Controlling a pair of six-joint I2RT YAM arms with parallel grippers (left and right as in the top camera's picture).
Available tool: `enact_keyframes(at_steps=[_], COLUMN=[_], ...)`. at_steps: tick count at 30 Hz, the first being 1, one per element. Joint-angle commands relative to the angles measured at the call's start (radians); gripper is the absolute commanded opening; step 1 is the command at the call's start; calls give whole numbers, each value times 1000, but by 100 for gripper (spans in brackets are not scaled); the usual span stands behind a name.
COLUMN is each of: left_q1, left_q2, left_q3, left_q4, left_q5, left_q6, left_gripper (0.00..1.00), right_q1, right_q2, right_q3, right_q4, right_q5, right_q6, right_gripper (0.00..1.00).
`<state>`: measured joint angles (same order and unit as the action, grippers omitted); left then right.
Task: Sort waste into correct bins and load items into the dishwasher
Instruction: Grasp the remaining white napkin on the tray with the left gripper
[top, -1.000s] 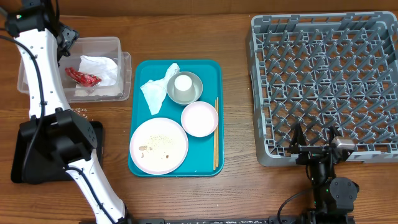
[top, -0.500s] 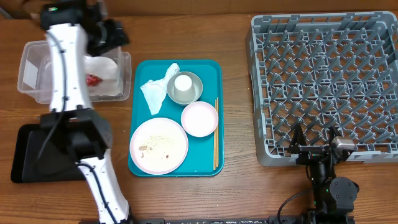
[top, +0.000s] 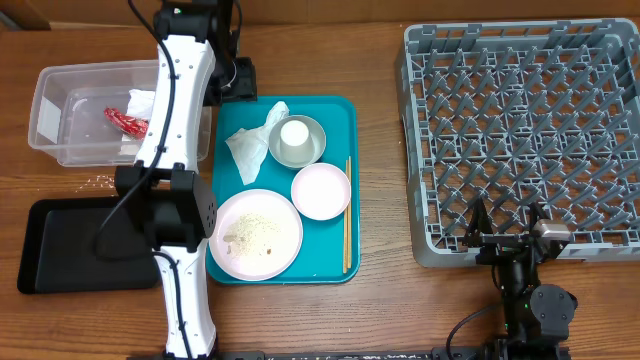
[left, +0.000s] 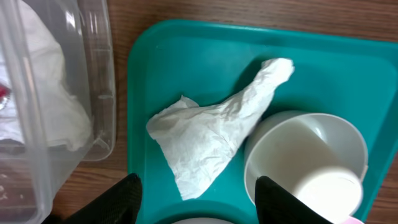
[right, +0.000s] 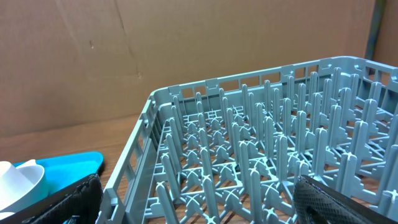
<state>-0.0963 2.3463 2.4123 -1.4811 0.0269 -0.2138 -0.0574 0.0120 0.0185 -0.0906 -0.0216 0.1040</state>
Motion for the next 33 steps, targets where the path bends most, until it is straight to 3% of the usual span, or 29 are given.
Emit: enact_keyframes(at_steps=[1, 21, 24, 26, 27, 33], left_q1=[3, -9, -9, -9, -9, 5], left_q2=[55, 300, 300, 300, 300, 264], left_q3=[-9, -9, -9, -9, -9, 27], left_q4=[1, 34, 36, 31, 26, -12], left_q5=[22, 79, 84, 98, 98, 98], left_q6=[-9, 27, 27, 27, 26, -60], left_gripper=[61, 59, 46, 25, 4, 4], right_q1=[2, 2, 2, 2, 2, 2], right_q2=[-9, -9, -9, -9, -9, -9], right_q3=[-10, -10, -10, -10, -10, -10], right_q4=[6, 6, 6, 6, 6, 6], right_q5=[5, 5, 5, 5, 5, 5], right_q6=[-3, -3, -3, -3, -3, -3], right_gripper=[100, 100, 100, 100, 100, 100])
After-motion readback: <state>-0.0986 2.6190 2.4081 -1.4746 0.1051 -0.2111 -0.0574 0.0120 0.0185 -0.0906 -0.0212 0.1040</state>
